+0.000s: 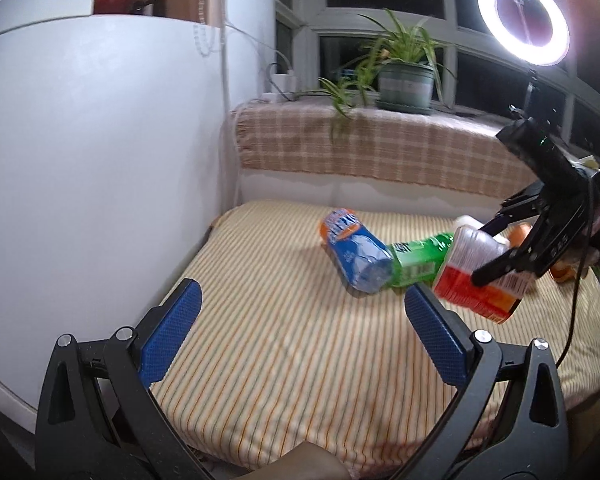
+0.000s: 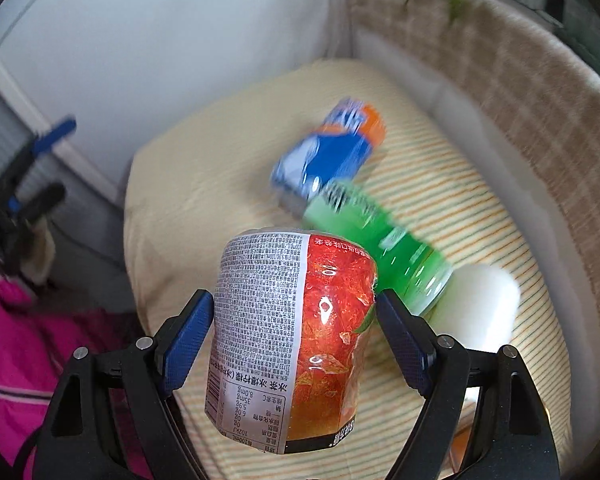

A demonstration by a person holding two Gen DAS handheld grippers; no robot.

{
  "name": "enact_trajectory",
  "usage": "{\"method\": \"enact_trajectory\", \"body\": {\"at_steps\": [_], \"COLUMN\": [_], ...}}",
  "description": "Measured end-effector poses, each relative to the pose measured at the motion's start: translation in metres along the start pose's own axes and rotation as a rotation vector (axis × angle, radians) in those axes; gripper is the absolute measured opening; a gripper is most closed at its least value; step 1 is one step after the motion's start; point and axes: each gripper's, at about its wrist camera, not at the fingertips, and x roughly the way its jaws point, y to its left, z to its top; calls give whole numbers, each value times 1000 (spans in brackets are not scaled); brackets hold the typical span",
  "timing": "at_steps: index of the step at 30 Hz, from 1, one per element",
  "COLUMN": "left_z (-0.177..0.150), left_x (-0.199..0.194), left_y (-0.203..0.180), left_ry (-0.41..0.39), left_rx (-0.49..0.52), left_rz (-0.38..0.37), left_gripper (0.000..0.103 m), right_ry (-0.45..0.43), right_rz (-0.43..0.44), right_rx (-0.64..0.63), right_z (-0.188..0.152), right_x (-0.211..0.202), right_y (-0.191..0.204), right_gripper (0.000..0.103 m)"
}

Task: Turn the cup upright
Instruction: 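Lift the orange-labelled cup off the bed with the right tool, then lower the cup onto the bed and open the right tool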

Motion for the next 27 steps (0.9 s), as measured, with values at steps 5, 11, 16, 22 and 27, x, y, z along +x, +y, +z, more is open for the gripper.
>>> {"method": "enact_trajectory", "body": {"at_steps": [5,11,16,22,27], "left_z": [-4,-4,-1,2,8], "left_x": [-2,-1,0,3,6], "left_y": [-14,-21,-23,-28,-37], "left_ry": [21,33,43,42,15], "left_rx": [80,106,114,157,234], "left_rz": [-42,-75,-117,-141,-195], "left_gripper": [103,103,103,103,103], "right_ry": [73,52,57,9,-81], "right_rz": [-19,-33,-46,-34,-46], "right_rx": [-8,13,51,73,128], "right_z": [-11,-22,-27,-29,-40], "right_x": [30,34,23,13,-16], "right_y": [-1,-3,-2,-2,-1], "right_gripper": [83,84,87,87,87]}}
